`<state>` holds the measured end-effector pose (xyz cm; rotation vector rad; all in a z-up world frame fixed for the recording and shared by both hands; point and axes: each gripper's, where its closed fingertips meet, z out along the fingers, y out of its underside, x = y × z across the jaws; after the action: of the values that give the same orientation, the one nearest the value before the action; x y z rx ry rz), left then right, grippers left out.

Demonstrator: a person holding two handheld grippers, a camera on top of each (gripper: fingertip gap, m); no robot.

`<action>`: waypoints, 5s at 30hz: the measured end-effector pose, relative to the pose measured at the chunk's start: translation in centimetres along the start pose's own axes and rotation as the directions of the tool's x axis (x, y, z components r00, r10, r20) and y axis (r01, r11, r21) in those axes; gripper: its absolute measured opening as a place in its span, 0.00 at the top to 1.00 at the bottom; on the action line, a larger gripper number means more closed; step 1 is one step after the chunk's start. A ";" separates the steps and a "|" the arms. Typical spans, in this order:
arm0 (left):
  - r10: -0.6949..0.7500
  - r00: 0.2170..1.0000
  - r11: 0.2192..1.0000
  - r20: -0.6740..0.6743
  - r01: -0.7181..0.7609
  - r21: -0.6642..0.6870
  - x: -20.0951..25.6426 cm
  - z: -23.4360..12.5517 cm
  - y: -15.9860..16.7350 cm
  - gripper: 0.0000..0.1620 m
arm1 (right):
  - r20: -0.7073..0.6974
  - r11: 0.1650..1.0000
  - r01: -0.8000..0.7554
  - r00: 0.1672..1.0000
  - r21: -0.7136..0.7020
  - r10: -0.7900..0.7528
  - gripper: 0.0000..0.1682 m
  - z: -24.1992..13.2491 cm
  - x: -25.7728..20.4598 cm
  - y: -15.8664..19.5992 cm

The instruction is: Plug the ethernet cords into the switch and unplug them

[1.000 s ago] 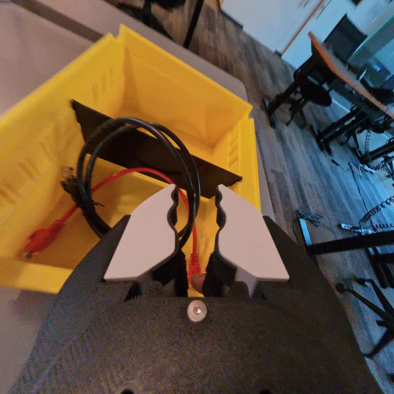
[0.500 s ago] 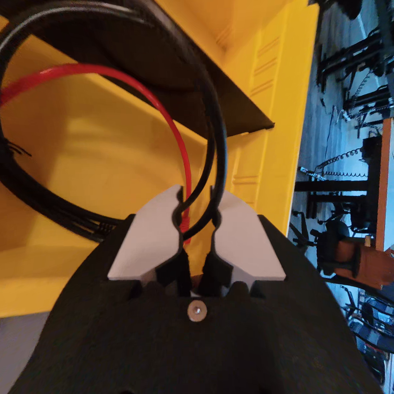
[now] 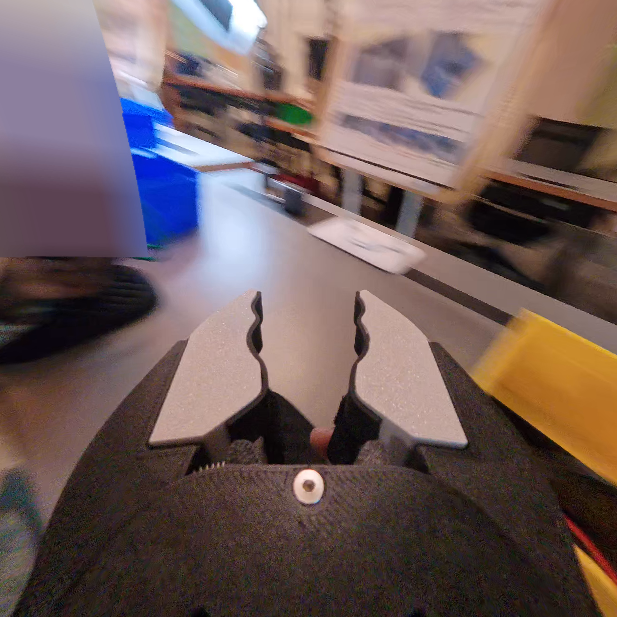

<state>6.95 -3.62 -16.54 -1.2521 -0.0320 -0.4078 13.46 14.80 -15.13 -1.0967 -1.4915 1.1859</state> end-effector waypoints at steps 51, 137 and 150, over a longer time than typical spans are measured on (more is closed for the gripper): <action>-0.173 0.976 0.953 -0.131 0.132 -0.272 1.9 0.9 4.2 0.83 | 0.805 0.816 -0.569 0.530 0.104 0.266 0.93 8.5 -16.6 -3.1; -0.183 0.966 0.978 -0.180 0.159 -0.138 2.6 0.8 1.9 0.83 | 0.467 0.866 -0.241 0.884 0.438 0.010 0.91 7.0 -16.3 -3.1; -0.323 0.877 0.925 -0.356 0.371 0.076 2.6 -1.6 -2.7 0.83 | 0.364 0.637 -0.375 0.918 0.673 0.156 0.93 0.5 -7.0 -6.3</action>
<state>8.22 -6.54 -14.00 -1.0201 0.0064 -0.9171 13.63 7.01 -9.81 -0.5985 -0.8615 1.9953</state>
